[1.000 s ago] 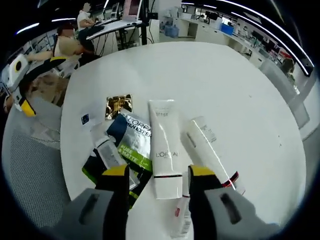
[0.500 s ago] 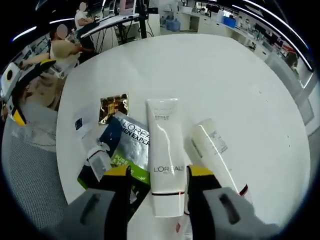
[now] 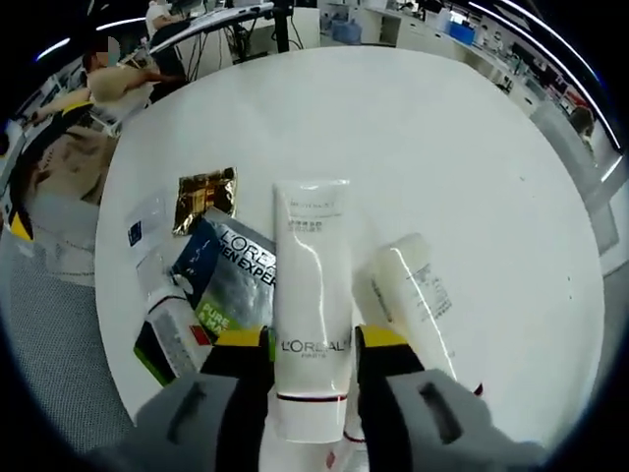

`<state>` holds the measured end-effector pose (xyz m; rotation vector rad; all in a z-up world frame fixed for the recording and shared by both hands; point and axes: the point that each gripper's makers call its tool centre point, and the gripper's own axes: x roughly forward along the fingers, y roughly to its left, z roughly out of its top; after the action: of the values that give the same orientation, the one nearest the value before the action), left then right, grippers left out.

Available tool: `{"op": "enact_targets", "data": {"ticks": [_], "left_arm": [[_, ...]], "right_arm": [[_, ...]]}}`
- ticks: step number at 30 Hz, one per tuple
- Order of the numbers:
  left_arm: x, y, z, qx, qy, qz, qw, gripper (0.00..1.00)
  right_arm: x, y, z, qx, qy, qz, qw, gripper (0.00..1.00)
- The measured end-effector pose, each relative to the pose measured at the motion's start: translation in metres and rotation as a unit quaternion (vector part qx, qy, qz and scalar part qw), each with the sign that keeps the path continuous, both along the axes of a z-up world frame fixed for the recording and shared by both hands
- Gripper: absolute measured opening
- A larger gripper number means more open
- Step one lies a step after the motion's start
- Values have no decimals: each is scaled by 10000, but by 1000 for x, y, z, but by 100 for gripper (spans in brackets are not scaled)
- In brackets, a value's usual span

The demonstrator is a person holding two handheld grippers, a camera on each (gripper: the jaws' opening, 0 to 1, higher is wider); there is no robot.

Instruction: Arrange the skincare products in the storage area until every visible bottle or jar stands upright without overlapping.

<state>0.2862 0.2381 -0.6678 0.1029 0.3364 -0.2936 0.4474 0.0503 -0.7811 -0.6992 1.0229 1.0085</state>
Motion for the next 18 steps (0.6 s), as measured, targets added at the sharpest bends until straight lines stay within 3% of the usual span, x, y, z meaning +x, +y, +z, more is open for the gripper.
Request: {"op": "enact_targets", "data": {"ticks": [11, 18], "left_arm": [[0, -1, -3, 54, 98, -56, 9999, 97], [0, -2, -2, 55, 77, -73, 9999, 97]], "right_arm": [[1, -2, -3, 5, 259, -207, 9995, 32], [0, -4, -3, 90, 202, -249, 9994, 30]]}}
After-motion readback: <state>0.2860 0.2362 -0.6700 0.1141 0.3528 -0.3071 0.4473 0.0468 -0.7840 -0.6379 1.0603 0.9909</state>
